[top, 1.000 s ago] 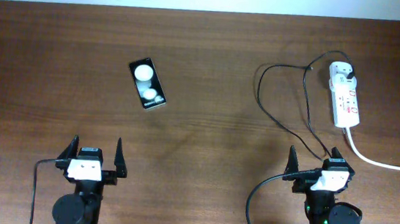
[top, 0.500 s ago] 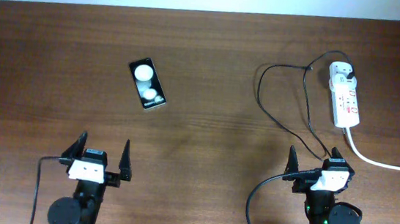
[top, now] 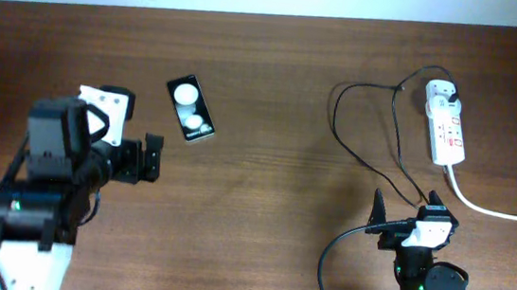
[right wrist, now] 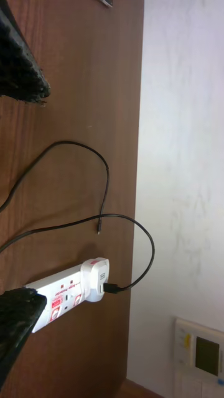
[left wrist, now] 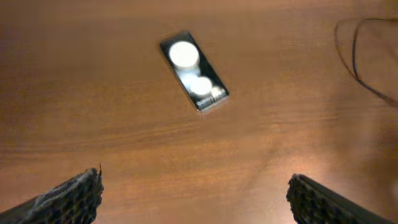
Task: Plug charger to phone and switch on socket
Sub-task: 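Move left gripper over the black phone and grasp it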
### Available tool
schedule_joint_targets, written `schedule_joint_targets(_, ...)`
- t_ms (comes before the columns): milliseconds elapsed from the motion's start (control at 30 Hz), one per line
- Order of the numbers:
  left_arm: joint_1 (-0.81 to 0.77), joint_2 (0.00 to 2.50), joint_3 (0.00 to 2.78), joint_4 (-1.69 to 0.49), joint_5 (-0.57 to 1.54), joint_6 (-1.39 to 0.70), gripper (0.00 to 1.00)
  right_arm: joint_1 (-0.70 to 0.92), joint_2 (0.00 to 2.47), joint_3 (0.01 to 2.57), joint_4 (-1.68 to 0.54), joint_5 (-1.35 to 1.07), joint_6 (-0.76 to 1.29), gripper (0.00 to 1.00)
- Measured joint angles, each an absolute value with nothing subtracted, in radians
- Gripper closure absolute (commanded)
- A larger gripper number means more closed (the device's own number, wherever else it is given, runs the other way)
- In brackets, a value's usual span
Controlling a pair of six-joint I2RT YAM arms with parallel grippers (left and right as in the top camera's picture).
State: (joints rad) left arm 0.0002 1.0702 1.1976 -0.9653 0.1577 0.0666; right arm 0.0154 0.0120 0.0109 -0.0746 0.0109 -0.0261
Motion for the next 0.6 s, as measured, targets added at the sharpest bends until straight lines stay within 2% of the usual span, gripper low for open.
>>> schedule_joint_targets(100, 0.001, 1.192, 1.229, -1.026, 0.285, 0.059, 0.01, 0.015, 0.012, 0.011, -0.075, 0.011, -0.027, 0.01)
schedule_joint_targets(167, 0.001, 1.245, 1.23, -1.043, 0.289, -0.021, 0.01, 0.015, 0.012, 0.011, -0.075, 0.011, -0.026, 0.01)
schedule_joint_targets(267, -0.009, 1.301, 1.235, -1.047, 0.168, -0.215, 0.01, 0.015, 0.012, 0.011, -0.075, 0.011, -0.026, 0.01)
schedule_joint_targets(367, -0.1, 1.395, 1.311, -1.063, 0.034, -0.364, 0.01, 0.015, 0.012, 0.011, -0.075, 0.01, -0.027, 0.01)
schedule_joint_targets(500, -0.193, 1.678, 1.628, -1.105, -0.061, -0.522, 0.01, 0.015, 0.012, 0.011, -0.075, 0.011, -0.026, 0.01)
schedule_joint_targets(600, -0.2, 1.834, 1.708, -1.078, -0.08, -0.578, 0.01, 0.015, 0.012, 0.011, -0.075, 0.011, -0.026, 0.01)
